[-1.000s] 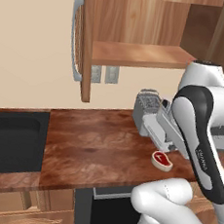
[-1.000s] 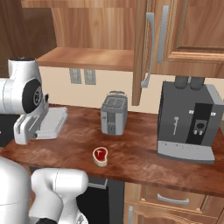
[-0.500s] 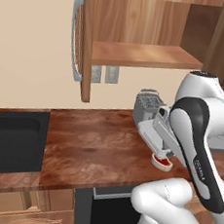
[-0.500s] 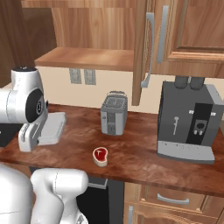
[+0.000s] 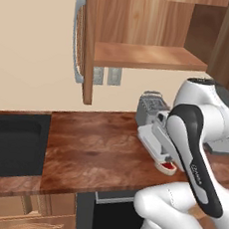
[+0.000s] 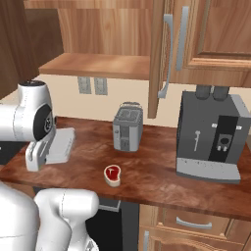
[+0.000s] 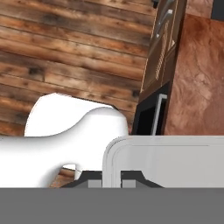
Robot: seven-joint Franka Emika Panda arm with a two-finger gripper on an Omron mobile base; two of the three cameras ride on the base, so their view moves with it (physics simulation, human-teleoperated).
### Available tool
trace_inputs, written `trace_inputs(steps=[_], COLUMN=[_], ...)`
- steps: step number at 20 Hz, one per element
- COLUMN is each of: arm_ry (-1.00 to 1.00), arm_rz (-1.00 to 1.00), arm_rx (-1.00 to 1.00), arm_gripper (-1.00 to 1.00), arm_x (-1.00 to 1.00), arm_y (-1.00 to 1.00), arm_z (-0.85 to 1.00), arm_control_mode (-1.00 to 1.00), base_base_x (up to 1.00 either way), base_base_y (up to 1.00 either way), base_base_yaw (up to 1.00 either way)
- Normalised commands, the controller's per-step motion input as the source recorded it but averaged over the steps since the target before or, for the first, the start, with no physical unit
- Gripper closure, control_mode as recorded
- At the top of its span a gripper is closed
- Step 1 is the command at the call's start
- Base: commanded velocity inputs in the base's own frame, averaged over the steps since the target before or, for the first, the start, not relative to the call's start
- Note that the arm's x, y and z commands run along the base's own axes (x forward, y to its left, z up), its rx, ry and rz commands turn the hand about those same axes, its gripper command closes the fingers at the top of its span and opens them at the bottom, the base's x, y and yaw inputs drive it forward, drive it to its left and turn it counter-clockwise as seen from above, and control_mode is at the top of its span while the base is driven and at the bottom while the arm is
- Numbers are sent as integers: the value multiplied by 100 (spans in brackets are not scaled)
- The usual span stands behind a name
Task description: Retrieve the tupperware from the cabinet, then place the raw meat into the tupperware to avoid contamination.
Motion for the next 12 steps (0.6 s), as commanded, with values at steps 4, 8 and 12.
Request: trace_inputs(steps=[4,8,12], arm_ry=[0,0,0], arm_rz=[0,0,-1], arm_rx=[0,0,0], arm_gripper=[100,100,100], arm_x=[26,25,16], arm_y=[2,0,0], arm_z=[-16,-14,-15], arm_control_mode=[-100,-100,-100], base_base_x=[0,0,0], base_base_y=[0,0,0], base_base_yaw=[0,0,0])
